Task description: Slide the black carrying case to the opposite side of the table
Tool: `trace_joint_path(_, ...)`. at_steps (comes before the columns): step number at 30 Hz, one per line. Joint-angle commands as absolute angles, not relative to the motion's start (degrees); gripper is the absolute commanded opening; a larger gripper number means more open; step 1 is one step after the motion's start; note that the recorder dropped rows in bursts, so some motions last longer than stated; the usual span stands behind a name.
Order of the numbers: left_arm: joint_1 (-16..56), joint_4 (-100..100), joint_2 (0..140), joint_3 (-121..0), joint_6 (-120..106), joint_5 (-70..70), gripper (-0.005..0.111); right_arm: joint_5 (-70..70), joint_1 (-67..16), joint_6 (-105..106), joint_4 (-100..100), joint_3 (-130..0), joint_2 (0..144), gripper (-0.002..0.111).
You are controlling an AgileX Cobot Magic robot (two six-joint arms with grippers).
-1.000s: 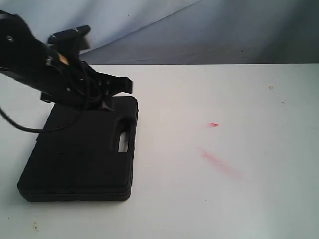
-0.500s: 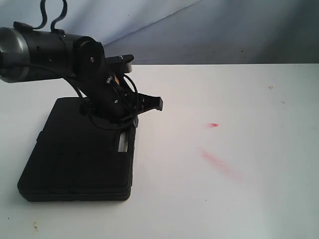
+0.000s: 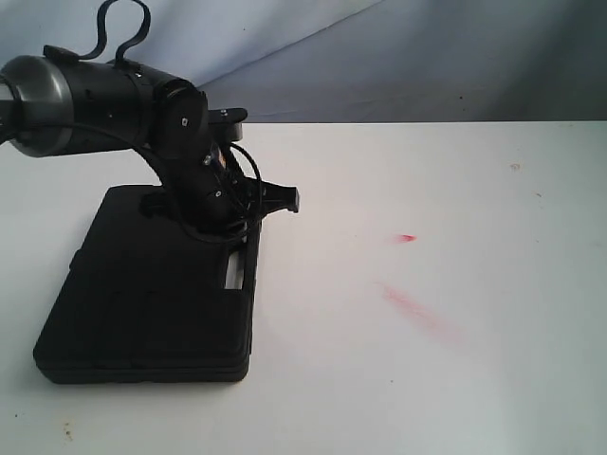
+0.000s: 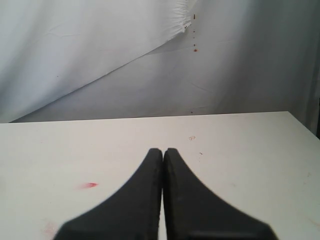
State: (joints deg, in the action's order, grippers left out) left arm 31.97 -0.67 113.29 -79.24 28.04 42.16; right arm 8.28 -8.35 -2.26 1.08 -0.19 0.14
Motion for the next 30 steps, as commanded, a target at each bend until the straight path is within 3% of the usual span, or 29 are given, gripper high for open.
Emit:
trace_joint_path(1, 32.3, -1.2, 115.9, -84.6, 28.5, 49.5, 0.000, 7.8, -8.0, -1.9, 1.2, 0.0, 0.0, 0.000)
trace_joint_path(14, 32.3, -3.5, 118.8, -89.4, 29.1, 52.3, 0.001, 7.8, -8.0, -1.9, 1.2, 0.0, 0.0, 0.000)
trace_joint_path(17, 32.3, -3.5, 119.1, -89.7, 28.7, 52.0, 0.007, 7.8, -8.0, -1.9, 1.2, 0.0, 0.0, 0.000)
trace_joint_path(23, 32.3, -1.7, 119.5, -89.7, 28.0, 51.1, 0.036, 7.8, -8.0, -1.9, 1.2, 0.0, 0.0, 0.000)
trace_joint_path(30, 32.3, -1.2, 120.9, -89.7, 28.0, 49.6, 0.037, 7.8, -8.0, -1.9, 1.2, 0.0, 0.0, 0.000)
